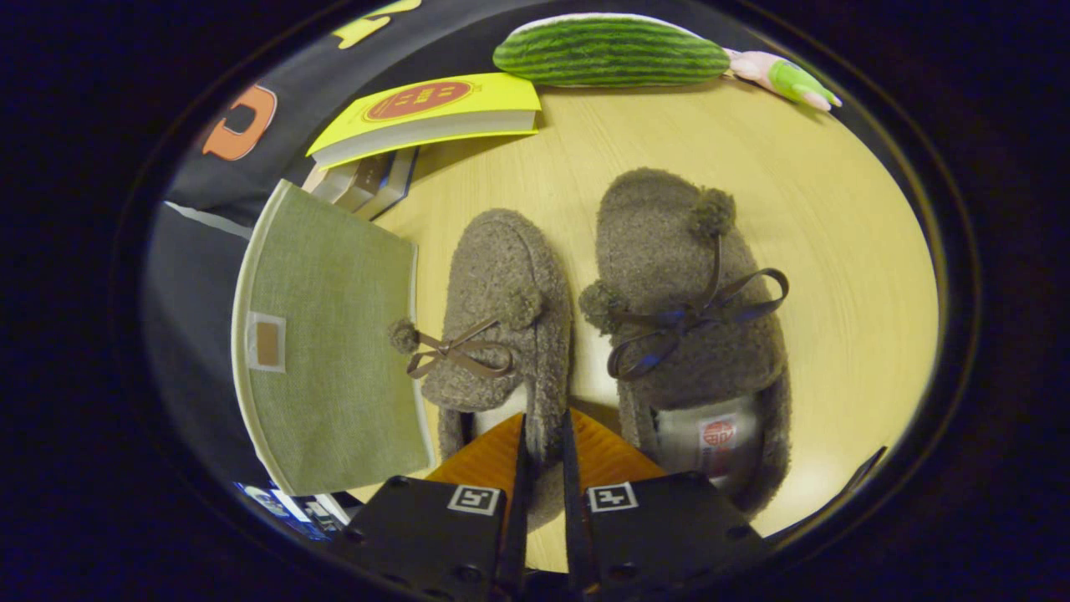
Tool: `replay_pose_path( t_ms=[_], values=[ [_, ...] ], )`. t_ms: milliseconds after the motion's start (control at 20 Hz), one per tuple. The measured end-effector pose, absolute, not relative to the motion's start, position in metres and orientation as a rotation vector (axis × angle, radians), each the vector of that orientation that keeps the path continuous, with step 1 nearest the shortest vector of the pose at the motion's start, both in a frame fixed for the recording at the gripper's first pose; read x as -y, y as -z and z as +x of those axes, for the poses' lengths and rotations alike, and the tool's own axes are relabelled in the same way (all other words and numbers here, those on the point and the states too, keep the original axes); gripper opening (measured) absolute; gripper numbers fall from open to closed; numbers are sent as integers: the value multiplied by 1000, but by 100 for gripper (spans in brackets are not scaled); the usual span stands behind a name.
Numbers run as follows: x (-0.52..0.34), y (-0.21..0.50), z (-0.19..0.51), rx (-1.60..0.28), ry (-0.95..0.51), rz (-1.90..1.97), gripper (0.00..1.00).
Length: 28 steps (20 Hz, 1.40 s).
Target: Open the storage box then place both shoes into the box .Put the left shoe in first, then the right shoe, with the right side of both shoes facing outward in a uniform manner.
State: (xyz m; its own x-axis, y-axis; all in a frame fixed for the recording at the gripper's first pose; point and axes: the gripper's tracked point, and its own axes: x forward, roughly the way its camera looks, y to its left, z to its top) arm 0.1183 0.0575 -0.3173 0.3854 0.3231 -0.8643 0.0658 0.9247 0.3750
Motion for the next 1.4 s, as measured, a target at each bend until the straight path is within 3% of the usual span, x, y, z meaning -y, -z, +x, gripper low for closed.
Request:
replay_pose_path(
  t_ms=[100,200,550,1050,1400],
  values=[
    [-58,318,120,-1180,-181,372,11],
    [-65,311,112,-1192,-201,416,6],
    [-82,255,79,-1161,-242,563,6],
    [-144,60,67,-909,-356,517,6],
    [-235,66,103,-977,-337,544,6]
  ],
)
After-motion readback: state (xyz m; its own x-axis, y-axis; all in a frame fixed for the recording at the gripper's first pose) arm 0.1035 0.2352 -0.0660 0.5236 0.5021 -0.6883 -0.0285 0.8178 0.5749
